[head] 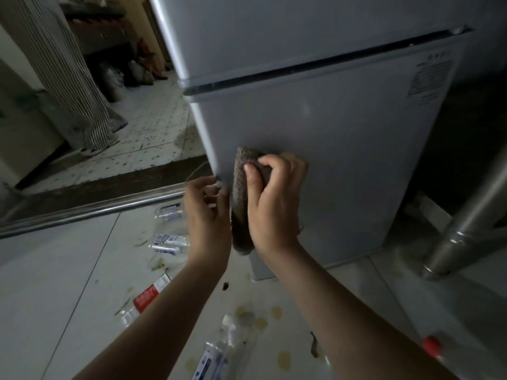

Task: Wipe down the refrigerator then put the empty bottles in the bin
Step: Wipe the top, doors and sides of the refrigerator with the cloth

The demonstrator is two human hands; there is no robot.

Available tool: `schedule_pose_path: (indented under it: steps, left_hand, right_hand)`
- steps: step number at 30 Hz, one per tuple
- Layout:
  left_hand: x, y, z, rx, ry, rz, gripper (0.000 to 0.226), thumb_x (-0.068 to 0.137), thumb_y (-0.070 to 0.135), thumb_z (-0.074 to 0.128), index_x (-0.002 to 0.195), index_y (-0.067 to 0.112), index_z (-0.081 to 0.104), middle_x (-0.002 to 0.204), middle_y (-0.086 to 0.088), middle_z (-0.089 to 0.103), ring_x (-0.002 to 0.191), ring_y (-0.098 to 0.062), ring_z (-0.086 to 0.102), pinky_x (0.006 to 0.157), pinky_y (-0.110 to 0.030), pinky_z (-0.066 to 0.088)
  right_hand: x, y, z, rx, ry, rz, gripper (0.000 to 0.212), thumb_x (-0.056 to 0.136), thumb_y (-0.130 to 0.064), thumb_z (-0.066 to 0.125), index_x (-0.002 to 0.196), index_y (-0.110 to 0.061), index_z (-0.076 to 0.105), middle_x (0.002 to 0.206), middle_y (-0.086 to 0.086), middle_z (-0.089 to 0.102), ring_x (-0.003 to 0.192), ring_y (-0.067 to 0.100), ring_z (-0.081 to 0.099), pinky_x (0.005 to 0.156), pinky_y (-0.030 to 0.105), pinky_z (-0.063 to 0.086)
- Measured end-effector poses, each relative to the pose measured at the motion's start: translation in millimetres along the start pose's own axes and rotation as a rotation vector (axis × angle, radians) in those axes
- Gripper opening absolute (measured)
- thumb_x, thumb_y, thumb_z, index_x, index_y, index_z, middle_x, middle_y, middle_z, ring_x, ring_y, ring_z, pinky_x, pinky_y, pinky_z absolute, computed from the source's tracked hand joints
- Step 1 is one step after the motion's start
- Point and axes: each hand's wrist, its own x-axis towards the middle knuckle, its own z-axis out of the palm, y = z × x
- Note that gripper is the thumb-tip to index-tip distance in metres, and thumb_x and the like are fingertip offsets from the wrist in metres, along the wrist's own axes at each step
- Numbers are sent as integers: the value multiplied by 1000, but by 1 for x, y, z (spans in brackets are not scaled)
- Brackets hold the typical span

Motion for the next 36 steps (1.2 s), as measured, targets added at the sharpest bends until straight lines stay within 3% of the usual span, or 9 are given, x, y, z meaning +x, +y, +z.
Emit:
schedule_pose_path:
  steps: [2,8,12,16,18,22,25,29,36]
  left_hand:
    - [3,-4,0,-65,-23,-26,24,93,11,50,92,34,42,90,-6,56,74,-2,54,66,-14,46]
    - [7,-19,1,-103,-47,-3,21,94,14,50,95,34,42,79,2,54,71,-2,54,64,-14,45]
    - [5,-24,1,-114,-76,-32,18,93,19,52,97,32,41,85,-2,56,78,-8,55,70,-16,45]
    - [0,-28,3,-92,-72,-98,13,92,26,54,96,30,42,98,-2,57,85,-3,54,71,-8,43]
    - [-1,-30,5,-81,-67,-126,13,91,29,55,93,31,42,102,-7,57,86,-6,55,73,-12,45]
    - [-2,-30,4,-78,-76,-165,13,90,31,55,90,34,43,100,-7,58,87,-11,56,78,-23,47]
    - [-2,-30,3,-73,-80,-166,13,90,30,55,89,34,43,99,-5,58,88,-12,56,80,-25,48]
    - [-6,-29,4,-86,-63,-154,17,90,22,58,92,31,44,96,-2,58,86,-8,56,73,-13,48]
    - [-7,-30,9,-104,-30,-167,25,85,15,64,95,27,43,99,-4,57,82,-2,56,67,-9,47]
  right_hand:
    - [-6,3,12,-86,30,-19,19,94,-34,50,100,-17,41,106,6,39,89,26,47,77,42,46]
    - [-33,26,26,-249,95,-51,28,96,-44,41,103,-17,43,108,5,35,88,28,44,74,41,44]
    - [-69,42,20,-290,-121,153,11,95,-37,46,93,-26,47,93,-10,39,84,9,35,78,40,46]
    - [-107,66,15,-425,-142,11,25,87,-37,52,97,-15,46,104,14,49,83,31,49,66,40,51]
    - [-119,73,14,-465,-142,22,25,87,-36,54,97,-16,45,108,14,45,76,39,54,63,41,51]
    - [-124,75,8,-464,-128,29,21,87,-32,54,97,-16,44,106,9,38,79,35,50,61,40,50]
    - [-115,69,9,-443,-122,47,19,88,-30,51,95,-14,43,100,17,50,80,36,51,62,43,52]
    - [-84,54,11,-357,-29,115,19,94,-34,47,94,-16,42,93,23,56,77,40,56,66,41,51]
    - [-21,35,15,-184,217,47,24,95,-39,43,98,-16,41,94,19,52,84,33,53,74,40,45]
